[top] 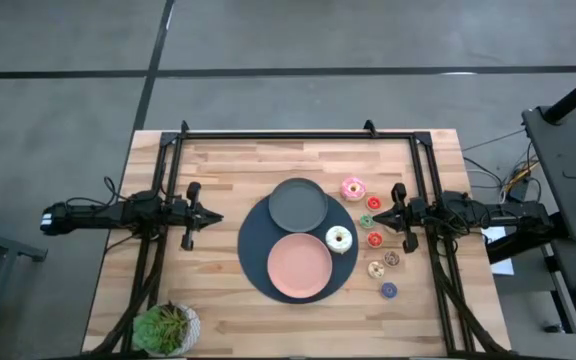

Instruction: Pick & Place donuts

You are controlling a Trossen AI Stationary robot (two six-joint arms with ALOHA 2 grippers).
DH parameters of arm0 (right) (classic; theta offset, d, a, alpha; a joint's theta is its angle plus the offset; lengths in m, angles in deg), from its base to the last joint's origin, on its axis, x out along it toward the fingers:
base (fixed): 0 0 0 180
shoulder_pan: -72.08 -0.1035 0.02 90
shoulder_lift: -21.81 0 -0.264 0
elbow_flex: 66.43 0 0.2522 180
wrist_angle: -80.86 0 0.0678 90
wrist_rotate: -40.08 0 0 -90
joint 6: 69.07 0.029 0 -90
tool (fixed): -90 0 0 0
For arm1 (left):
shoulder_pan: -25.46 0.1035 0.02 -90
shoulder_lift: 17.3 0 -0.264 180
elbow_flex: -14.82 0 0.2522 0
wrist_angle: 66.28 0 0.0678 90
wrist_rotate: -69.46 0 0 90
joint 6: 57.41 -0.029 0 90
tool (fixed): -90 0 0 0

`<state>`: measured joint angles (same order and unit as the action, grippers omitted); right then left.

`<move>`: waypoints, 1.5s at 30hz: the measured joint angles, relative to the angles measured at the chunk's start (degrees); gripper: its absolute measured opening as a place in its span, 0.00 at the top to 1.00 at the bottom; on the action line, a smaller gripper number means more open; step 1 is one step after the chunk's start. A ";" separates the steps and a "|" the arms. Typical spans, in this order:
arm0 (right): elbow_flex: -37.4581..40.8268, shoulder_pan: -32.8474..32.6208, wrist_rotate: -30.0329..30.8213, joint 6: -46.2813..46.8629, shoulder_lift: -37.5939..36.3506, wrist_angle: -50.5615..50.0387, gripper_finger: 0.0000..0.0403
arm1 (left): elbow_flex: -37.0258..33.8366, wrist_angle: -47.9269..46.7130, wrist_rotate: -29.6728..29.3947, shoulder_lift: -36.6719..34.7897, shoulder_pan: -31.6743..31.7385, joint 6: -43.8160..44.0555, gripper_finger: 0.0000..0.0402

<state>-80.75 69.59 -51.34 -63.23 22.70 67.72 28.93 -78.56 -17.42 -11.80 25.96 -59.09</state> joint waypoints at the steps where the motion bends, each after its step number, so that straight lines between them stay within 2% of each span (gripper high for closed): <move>1: 0.02 0.00 -0.01 -0.01 0.01 -0.01 0.98 | -0.01 -0.01 -0.01 0.01 0.00 0.01 1.00; 38: 0.01 -0.01 0.00 0.32 0.02 0.09 0.98 | 0.01 0.00 -0.01 0.02 0.01 0.02 1.00; 45: 0.02 -0.01 0.01 7.48 0.02 0.88 0.98 | 0.00 0.00 0.00 0.01 0.01 0.02 1.00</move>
<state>-80.72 69.58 -51.33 -55.76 22.72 68.60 28.92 -78.57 -17.41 -11.79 25.97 -59.07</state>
